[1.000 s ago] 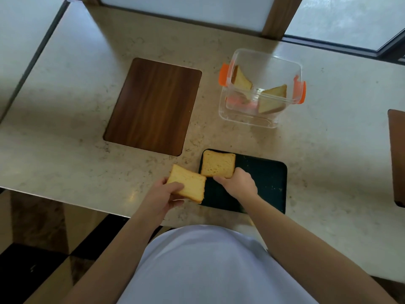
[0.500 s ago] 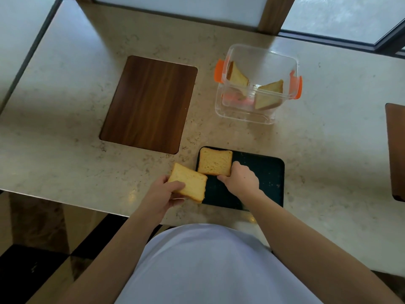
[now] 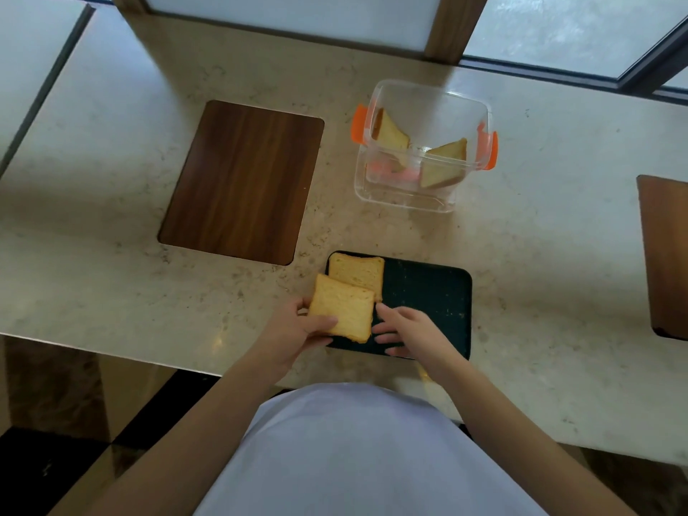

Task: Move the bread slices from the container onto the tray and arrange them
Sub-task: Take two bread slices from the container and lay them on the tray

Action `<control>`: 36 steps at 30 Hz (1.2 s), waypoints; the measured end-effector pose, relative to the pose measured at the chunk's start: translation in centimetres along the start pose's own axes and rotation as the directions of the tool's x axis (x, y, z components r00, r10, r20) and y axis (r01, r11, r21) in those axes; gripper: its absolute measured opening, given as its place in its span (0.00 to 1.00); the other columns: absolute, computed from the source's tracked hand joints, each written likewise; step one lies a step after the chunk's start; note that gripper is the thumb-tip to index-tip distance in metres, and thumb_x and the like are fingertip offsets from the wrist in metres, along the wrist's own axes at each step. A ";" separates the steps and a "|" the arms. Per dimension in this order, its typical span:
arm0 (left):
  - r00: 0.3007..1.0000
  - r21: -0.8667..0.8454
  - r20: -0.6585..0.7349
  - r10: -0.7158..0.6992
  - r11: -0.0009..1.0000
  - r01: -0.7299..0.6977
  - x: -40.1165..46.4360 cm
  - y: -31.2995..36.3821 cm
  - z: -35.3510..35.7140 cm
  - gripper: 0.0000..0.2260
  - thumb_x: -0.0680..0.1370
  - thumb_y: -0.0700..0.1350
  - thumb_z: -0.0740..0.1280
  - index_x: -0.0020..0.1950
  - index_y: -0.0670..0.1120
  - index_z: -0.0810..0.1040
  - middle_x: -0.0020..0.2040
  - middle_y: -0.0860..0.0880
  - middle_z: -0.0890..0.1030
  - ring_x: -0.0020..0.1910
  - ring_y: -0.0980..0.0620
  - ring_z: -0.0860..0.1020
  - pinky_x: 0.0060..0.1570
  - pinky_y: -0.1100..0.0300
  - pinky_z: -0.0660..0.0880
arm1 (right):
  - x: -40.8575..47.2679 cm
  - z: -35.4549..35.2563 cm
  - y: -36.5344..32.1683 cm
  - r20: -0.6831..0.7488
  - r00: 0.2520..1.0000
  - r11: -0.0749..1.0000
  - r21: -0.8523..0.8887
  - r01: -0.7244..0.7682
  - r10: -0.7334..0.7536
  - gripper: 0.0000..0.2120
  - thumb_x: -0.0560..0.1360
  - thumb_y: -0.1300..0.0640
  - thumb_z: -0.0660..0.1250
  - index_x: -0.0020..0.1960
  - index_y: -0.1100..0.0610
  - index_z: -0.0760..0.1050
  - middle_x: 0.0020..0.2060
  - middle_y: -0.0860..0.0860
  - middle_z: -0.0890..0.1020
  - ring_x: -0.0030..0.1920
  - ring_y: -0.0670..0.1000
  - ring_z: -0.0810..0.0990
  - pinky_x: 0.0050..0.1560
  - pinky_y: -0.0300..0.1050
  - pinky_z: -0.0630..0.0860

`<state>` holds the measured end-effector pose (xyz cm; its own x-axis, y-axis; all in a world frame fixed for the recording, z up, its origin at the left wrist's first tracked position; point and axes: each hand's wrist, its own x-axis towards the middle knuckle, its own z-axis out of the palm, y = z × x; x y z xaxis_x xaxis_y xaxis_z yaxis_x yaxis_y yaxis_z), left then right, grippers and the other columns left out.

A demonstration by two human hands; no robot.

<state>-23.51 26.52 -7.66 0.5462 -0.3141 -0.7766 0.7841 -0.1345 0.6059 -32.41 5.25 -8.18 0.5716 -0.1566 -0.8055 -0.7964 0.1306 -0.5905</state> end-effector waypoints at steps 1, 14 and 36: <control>1.000 0.011 0.003 -0.010 1.000 0.010 0.2 -0.2 0.4 0.23 0.73 0.36 0.76 0.65 0.39 0.73 0.59 0.39 0.81 0.54 0.43 0.83 0.48 0.54 0.82 | -0.4 0.0 0.5 0.026 1.000 0.999 0.044 0.000 -0.002 0.19 0.75 0.40 0.70 0.57 0.53 0.80 0.45 0.49 0.88 0.45 0.46 0.87 0.44 0.43 0.83; 0.993 0.670 -0.076 0.094 0.742 -0.019 1.0 -1.8 1.3 0.09 0.77 0.51 0.71 0.49 0.46 0.81 0.43 0.46 0.85 0.39 0.48 0.84 0.39 0.52 0.79 | 0.0 1.6 2.4 -0.133 0.991 0.999 -0.038 -0.024 0.018 0.11 0.75 0.57 0.72 0.57 0.56 0.78 0.46 0.55 0.84 0.36 0.46 0.80 0.39 0.42 0.79; 0.965 0.990 0.071 0.251 -0.139 -0.037 1.7 -1.0 2.5 0.20 0.81 0.62 0.56 0.48 0.47 0.76 0.40 0.49 0.80 0.38 0.50 0.78 0.34 0.56 0.71 | 0.7 1.6 2.8 -0.153 0.985 0.974 -0.222 0.043 -0.078 0.12 0.77 0.56 0.67 0.61 0.53 0.78 0.48 0.49 0.82 0.48 0.50 0.83 0.49 0.49 0.81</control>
<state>-24.09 23.76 -9.17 0.7028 -0.4040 -0.5855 -0.4208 -0.8997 0.1158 -33.93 7.12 -10.50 0.5951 -0.3141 -0.7397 -0.7952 -0.0972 -0.5985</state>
